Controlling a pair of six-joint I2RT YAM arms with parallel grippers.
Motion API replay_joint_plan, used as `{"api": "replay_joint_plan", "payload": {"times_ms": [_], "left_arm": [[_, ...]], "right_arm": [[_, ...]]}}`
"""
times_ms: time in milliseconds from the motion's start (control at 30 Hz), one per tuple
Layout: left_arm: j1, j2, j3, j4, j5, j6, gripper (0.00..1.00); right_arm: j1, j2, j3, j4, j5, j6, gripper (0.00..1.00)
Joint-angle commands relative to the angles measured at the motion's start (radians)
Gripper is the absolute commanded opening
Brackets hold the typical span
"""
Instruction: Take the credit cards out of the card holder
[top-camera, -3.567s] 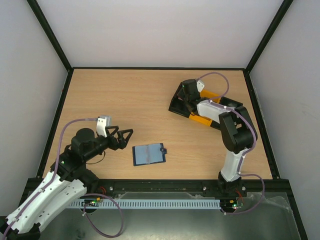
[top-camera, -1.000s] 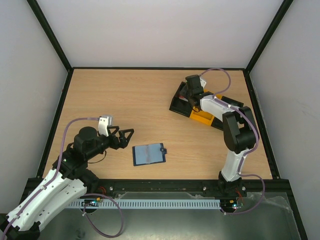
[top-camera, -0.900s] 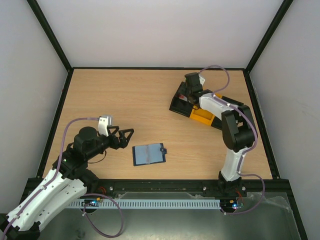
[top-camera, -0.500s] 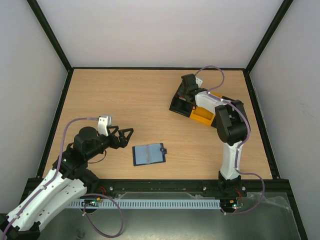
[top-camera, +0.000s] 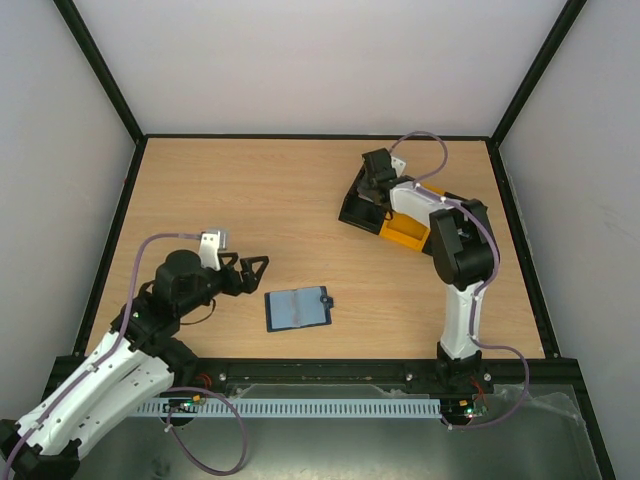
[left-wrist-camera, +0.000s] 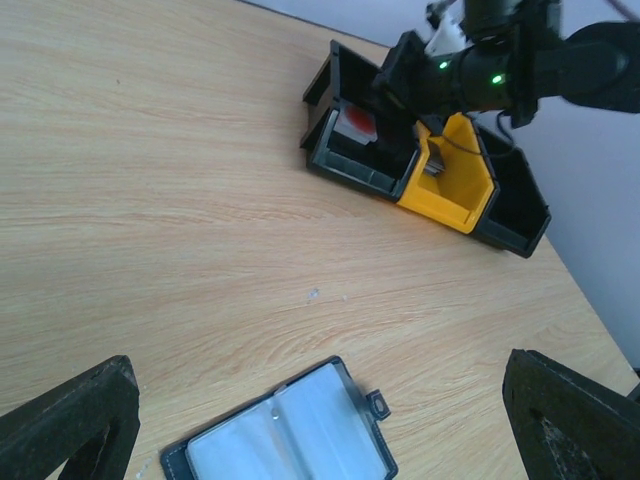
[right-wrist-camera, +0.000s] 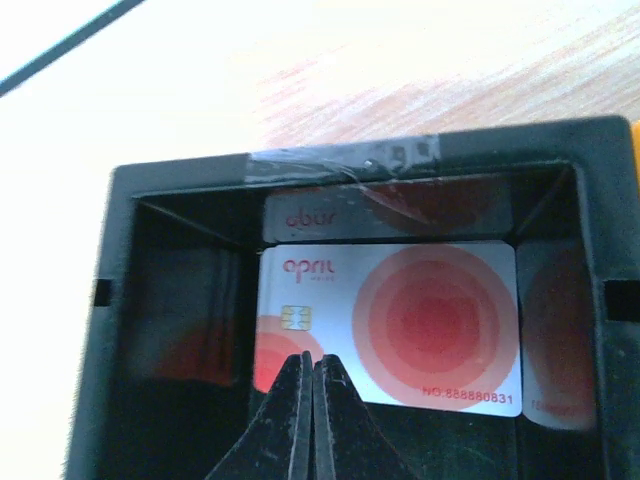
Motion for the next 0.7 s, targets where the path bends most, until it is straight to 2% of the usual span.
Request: {"api": "replay_joint_plan", "payload": {"times_ms": [0, 200, 367, 533, 667], "left_arm": [[0.004, 0.038, 0.002, -0.004, -0.020, -0.005, 1.00], [0.005, 0.061, 0.002, 0.011, -0.009, -0.017, 1.00], [0.004, 0.100, -0.025, 0.044, 0.014, -0.118, 1.00], [0.004, 0.144, -0.092, 0.164, 0.155, -0.182, 1.00], [0.004, 0.187, -0.174, 0.237, 0.168, -0.294, 1.00]], "right_arm": [[-0.006, -0.113, -0.014, -0.016, -0.047, -0.024, 0.02], [-0.003, -0.283, -0.133, 0.024, -0.164, -0.018, 0.08], [0.011, -0.429, -0.251, 0.022, -0.240, -0.033, 0.15], [0.029, -0.605, -0.432, 0.052, -0.310, -0.025, 0.28], [0.053, -0.723, -0.556, 0.068, -0.358, -0.015, 0.32]]}}
